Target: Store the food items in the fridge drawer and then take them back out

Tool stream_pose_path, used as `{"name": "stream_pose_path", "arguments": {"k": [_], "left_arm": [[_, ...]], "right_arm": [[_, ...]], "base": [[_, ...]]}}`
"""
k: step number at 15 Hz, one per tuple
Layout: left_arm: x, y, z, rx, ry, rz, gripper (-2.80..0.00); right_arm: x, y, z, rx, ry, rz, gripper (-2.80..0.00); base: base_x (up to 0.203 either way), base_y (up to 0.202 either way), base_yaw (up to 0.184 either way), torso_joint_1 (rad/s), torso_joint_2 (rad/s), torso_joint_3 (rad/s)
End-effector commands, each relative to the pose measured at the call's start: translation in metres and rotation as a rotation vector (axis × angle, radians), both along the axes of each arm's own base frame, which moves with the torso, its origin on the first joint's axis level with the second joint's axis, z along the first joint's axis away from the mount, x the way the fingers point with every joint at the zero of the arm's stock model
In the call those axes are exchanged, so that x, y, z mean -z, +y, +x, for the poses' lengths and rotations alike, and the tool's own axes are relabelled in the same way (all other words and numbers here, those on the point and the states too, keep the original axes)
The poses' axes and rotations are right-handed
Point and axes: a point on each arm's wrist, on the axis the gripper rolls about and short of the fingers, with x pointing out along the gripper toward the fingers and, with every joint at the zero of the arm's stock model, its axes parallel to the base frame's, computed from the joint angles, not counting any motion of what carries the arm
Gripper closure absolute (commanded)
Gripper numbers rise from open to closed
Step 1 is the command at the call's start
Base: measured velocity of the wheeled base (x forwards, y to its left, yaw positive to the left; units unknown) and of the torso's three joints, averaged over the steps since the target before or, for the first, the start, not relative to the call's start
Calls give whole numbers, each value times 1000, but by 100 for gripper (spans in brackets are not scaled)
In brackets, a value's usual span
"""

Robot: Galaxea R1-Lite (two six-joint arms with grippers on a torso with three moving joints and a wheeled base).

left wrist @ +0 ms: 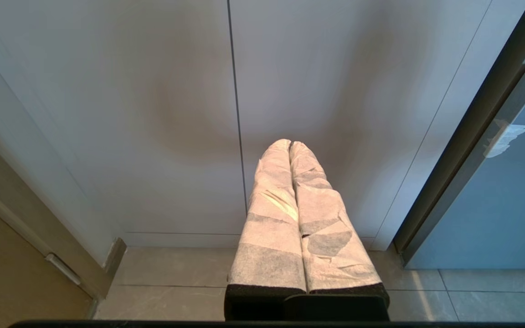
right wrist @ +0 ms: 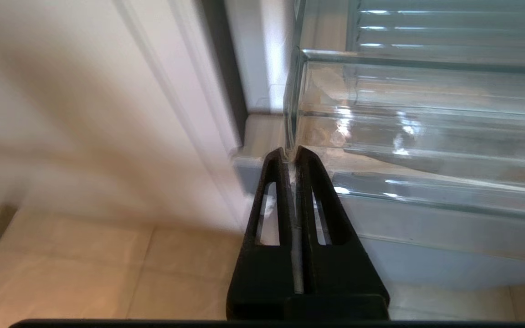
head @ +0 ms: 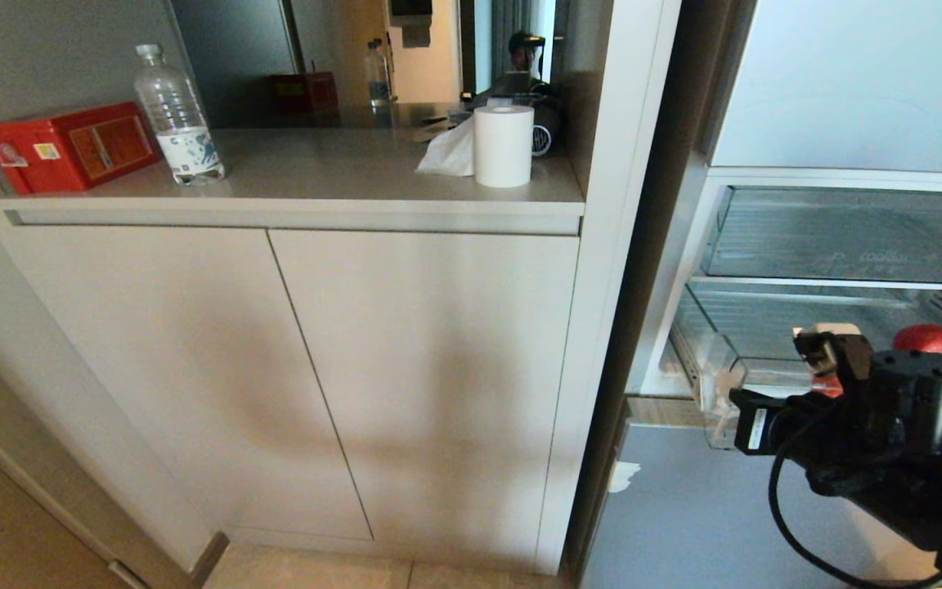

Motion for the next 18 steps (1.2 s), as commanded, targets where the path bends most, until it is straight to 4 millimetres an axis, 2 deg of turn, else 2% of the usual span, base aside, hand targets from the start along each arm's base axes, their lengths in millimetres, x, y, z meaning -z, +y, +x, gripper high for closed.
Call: {"name": "stream_pose_path", "arguments": {"k": [1, 6, 8, 11, 15, 16, 18], "left_arm": [[0, 0, 0, 0, 2, 0, 0], [0, 0, 0, 0, 0, 0, 0], [0, 0, 0, 0, 2, 0, 0], [0, 0, 0, 0, 2, 0, 0], [0, 0, 0, 0, 2, 0, 0], [0, 0, 0, 0, 2, 0, 0], [0, 0, 0, 0, 2, 0, 0]], "right_arm": [[-11, -5, -25, -14, -47, 21, -280], [1, -22, -71, -12, -4, 6, -280], [-7, -28, -82, 24, -44, 13, -280], [-37, -38, -70, 150, -64, 0, -280], [-93, -54, -39, 269, -28, -23, -280], [-102, -57, -28, 292, 0, -35, -280], [-94, -64, 5, 332, 102, -72, -280]], "base": [[0, 0, 0, 0, 0, 0], [0, 0, 0, 0, 0, 0], [0, 0, 0, 0, 0, 0], [0, 0, 0, 0, 0, 0], [0, 0, 0, 0, 0, 0], [0, 0, 0, 0, 0, 0], [0, 0, 0, 0, 0, 0]]}}
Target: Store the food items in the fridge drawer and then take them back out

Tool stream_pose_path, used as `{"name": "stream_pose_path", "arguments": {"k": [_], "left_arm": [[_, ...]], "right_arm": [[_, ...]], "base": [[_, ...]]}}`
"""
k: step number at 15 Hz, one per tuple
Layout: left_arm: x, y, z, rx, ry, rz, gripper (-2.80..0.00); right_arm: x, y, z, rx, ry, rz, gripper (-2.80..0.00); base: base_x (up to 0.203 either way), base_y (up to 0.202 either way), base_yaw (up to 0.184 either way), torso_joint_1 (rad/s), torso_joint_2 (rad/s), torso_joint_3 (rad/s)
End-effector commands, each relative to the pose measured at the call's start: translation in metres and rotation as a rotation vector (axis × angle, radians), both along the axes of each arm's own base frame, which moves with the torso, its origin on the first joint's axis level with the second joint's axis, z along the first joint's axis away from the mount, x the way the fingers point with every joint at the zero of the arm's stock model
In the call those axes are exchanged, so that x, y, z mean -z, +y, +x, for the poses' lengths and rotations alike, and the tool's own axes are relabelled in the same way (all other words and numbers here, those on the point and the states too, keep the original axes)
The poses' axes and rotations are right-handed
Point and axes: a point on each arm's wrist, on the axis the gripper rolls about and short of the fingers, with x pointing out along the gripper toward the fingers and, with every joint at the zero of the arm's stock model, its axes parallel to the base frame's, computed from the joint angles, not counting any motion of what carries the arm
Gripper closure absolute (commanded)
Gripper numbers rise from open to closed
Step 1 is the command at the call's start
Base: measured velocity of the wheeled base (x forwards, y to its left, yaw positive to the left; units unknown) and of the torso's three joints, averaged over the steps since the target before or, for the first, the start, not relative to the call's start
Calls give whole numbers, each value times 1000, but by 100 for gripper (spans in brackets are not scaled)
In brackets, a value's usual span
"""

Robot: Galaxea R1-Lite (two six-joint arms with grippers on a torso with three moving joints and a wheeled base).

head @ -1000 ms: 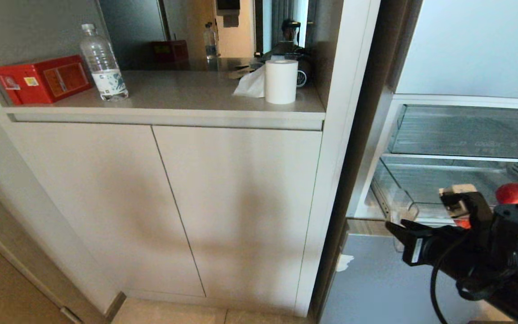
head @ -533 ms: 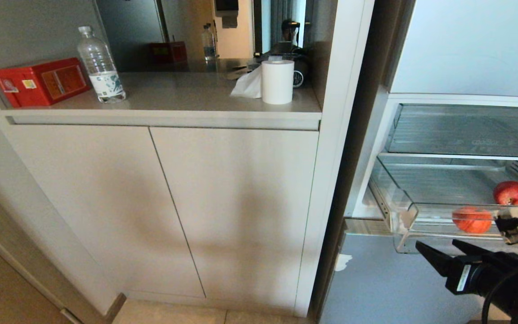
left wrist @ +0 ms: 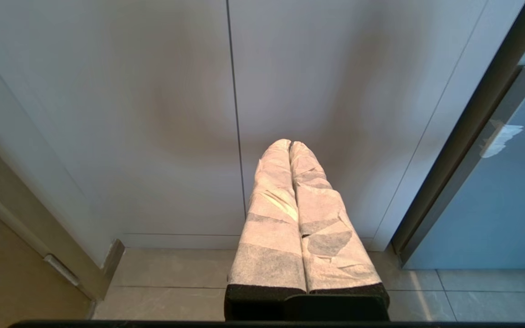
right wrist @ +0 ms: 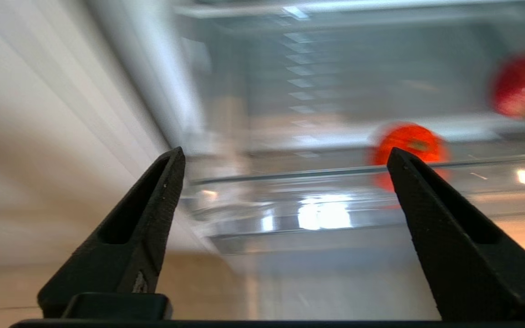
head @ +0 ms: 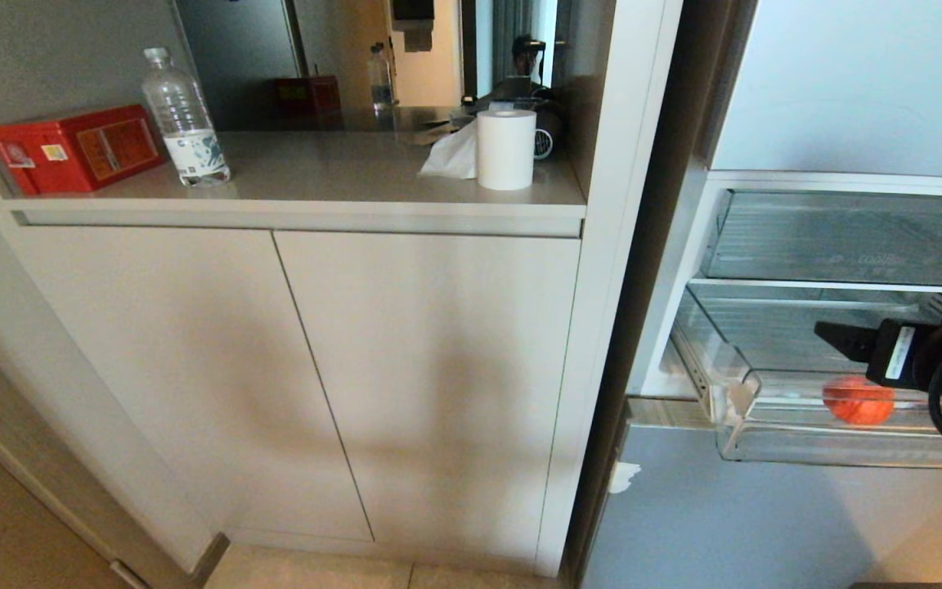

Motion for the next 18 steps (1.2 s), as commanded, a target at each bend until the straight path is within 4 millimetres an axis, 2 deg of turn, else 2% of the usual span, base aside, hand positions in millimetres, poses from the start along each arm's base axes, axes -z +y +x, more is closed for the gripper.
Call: {"name": "stream_pose_path", "arguments": {"k": [1, 3, 6, 8, 10, 13, 18], "left_arm": [[0, 0, 0, 0, 1, 0, 0], [0, 0, 0, 0, 2, 0, 0], [0, 0, 0, 0, 2, 0, 0], [0, 0, 0, 0, 2, 0, 0], [0, 0, 0, 0, 0, 0, 0], [0, 0, 0, 0, 0, 0, 0], [0, 0, 0, 0, 2, 0, 0]], "right_arm": [[13, -8, 45, 49, 118, -19, -280], [27, -13, 72, 69, 188, -31, -280], [42, -21, 101, 85, 239, -31, -280], [44, -27, 112, 89, 285, -23, -280], [42, -33, 109, 49, 395, 9, -280], [25, -41, 94, 37, 519, 44, -280], [-2, -49, 52, 42, 520, 75, -280]], "base": [[0, 0, 0, 0, 0, 0], [0, 0, 0, 0, 0, 0], [0, 0, 0, 0, 0, 0], [0, 0, 0, 0, 0, 0], [0, 0, 0, 0, 0, 0], [0, 0, 0, 0, 0, 0], [0, 0, 0, 0, 0, 0]]}}
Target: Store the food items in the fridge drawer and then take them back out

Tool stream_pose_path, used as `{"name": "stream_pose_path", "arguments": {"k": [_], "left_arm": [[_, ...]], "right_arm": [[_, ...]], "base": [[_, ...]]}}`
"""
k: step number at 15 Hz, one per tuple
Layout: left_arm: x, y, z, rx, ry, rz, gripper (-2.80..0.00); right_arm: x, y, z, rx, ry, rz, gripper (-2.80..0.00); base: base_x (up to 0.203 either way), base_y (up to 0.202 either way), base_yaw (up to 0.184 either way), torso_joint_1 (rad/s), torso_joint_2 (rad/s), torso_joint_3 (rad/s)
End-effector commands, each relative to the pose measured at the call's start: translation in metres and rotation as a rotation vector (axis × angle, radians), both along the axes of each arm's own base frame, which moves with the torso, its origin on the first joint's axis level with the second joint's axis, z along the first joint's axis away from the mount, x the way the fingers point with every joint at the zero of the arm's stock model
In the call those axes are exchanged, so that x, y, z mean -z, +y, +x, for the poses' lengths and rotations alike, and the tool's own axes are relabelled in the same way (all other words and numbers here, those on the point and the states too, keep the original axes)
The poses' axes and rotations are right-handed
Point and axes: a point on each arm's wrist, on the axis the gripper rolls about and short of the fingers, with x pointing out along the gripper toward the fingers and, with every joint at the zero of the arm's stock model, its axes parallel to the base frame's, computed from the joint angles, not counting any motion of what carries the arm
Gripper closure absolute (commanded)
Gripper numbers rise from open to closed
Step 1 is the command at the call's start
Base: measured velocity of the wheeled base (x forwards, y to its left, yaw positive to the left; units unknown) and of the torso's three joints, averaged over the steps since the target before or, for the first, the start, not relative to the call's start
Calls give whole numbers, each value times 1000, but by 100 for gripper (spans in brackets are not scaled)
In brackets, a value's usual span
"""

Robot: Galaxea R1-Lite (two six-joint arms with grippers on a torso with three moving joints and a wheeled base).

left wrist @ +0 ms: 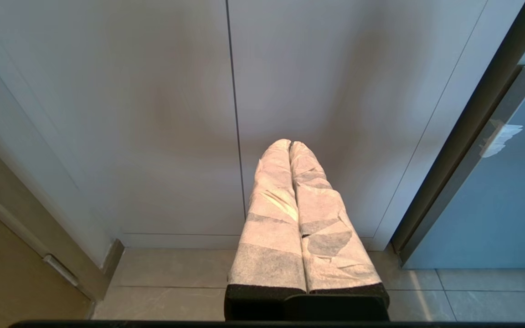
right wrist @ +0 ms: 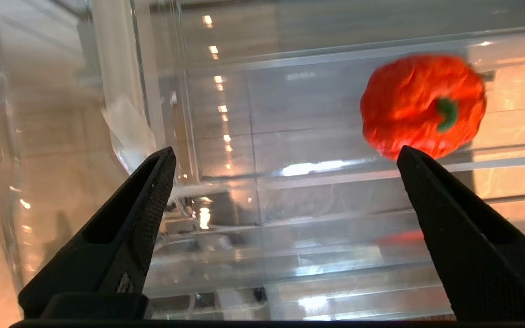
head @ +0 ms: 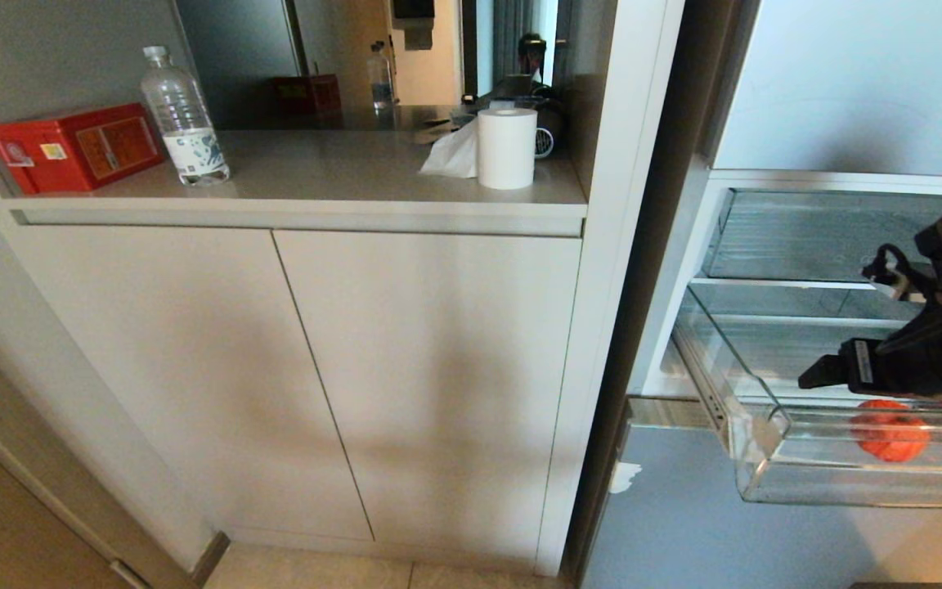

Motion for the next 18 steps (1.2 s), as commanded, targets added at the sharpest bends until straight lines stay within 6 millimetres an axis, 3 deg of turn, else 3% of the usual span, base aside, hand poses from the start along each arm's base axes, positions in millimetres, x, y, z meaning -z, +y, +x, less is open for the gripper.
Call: {"name": "stream_pose_path", "arguments": {"k": [1, 4, 9, 13, 18], "left_arm": [[0, 0, 0, 0, 1, 0, 0], [0, 0, 0, 0, 2, 0, 0], [0, 0, 0, 0, 2, 0, 0], [0, 0, 0, 0, 2, 0, 0], [0, 0, 0, 0, 2, 0, 0]], "right_arm": [[-19, -4, -18, 9, -53, 7, -280], [-23, -19, 6, 61, -76, -3, -280], [1, -71, 59, 196, -32, -38, -280], [20, -104, 71, 236, 20, -69, -280], [46, -113, 81, 214, 93, -79, -280]], "base": [[0, 0, 0, 0, 0, 0], [0, 0, 0, 0, 0, 0], [0, 0, 0, 0, 0, 0], [0, 0, 0, 0, 0, 0], [0, 0, 0, 0, 0, 0]]}}
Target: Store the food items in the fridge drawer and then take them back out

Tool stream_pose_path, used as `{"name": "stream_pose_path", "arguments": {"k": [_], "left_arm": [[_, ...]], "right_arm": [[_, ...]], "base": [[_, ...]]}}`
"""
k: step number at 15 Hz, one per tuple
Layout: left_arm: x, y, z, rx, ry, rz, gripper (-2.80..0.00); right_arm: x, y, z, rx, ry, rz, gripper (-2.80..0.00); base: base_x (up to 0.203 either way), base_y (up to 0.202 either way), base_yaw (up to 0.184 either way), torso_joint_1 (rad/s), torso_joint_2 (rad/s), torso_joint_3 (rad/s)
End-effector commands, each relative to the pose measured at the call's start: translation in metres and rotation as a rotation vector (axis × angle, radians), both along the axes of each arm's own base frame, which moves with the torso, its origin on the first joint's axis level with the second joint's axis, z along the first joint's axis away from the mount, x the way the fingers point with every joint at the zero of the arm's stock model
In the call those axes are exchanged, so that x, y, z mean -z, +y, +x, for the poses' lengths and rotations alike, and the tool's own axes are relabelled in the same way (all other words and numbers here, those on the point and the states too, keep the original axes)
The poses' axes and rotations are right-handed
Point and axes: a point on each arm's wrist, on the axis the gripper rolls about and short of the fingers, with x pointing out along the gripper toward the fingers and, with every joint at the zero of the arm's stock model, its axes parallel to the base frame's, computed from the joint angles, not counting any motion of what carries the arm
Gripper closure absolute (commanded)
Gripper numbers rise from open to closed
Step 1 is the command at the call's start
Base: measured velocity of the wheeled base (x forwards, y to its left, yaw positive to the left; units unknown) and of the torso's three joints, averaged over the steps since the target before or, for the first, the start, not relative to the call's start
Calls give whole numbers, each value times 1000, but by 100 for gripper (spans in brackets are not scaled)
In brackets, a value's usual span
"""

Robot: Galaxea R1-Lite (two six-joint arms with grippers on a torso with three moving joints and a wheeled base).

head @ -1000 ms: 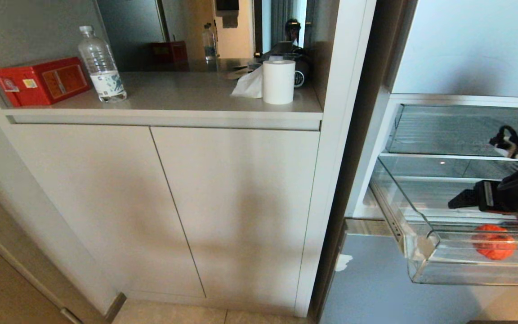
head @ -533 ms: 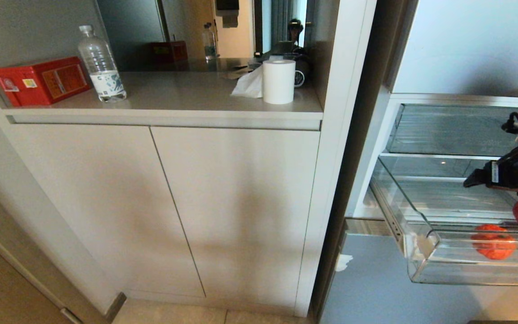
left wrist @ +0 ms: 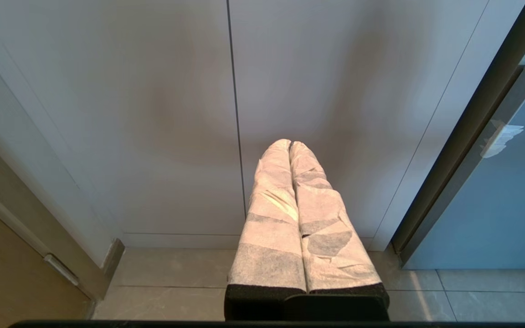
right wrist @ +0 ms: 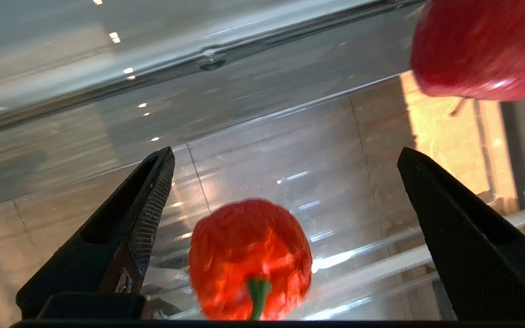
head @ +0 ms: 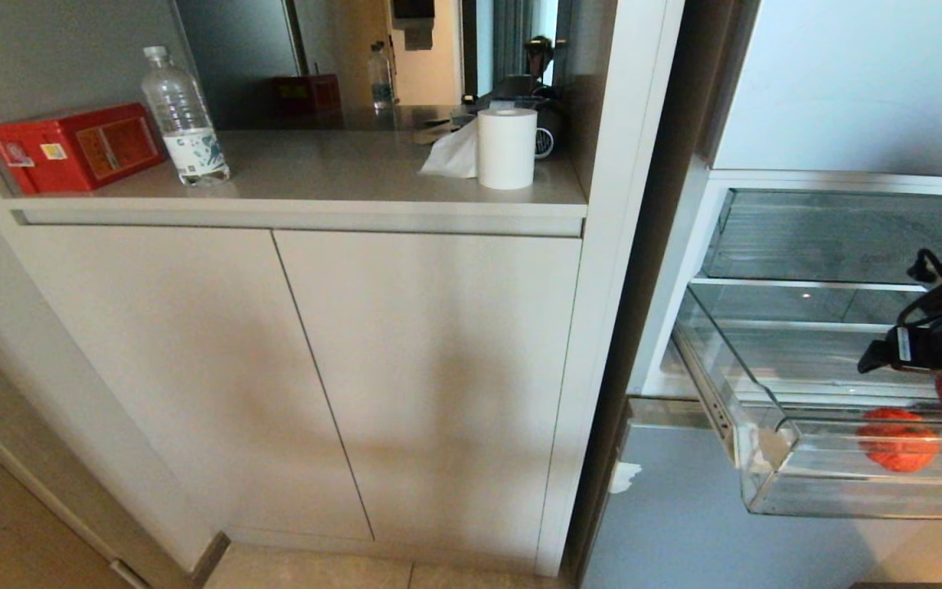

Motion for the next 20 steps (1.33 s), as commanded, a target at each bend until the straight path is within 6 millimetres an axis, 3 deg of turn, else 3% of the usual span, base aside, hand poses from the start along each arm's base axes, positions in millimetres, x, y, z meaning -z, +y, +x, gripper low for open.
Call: {"name": "stream_pose_path", "arguments": {"k": [1, 5, 10, 13, 20], "left_arm": [[0, 0, 0, 0, 1, 0, 0], [0, 0, 0, 0, 1, 0, 0], [0, 0, 0, 0, 1, 0, 0], [0, 0, 0, 0, 2, 0, 0], [0, 0, 0, 0, 1, 0, 0]], "right_arm": [[19, -5, 11, 0, 43, 14, -280], [37, -7, 20, -24, 122, 30, -280], [41, -2, 17, -52, 236, 72, -280], [41, 13, 16, -88, 295, 87, -280], [40, 21, 19, -96, 301, 86, -280]], "base": [[0, 0, 0, 0, 0, 0], [0, 0, 0, 0, 0, 0], [0, 0, 0, 0, 0, 0], [0, 0, 0, 0, 0, 0], [0, 0, 0, 0, 0, 0]]}}
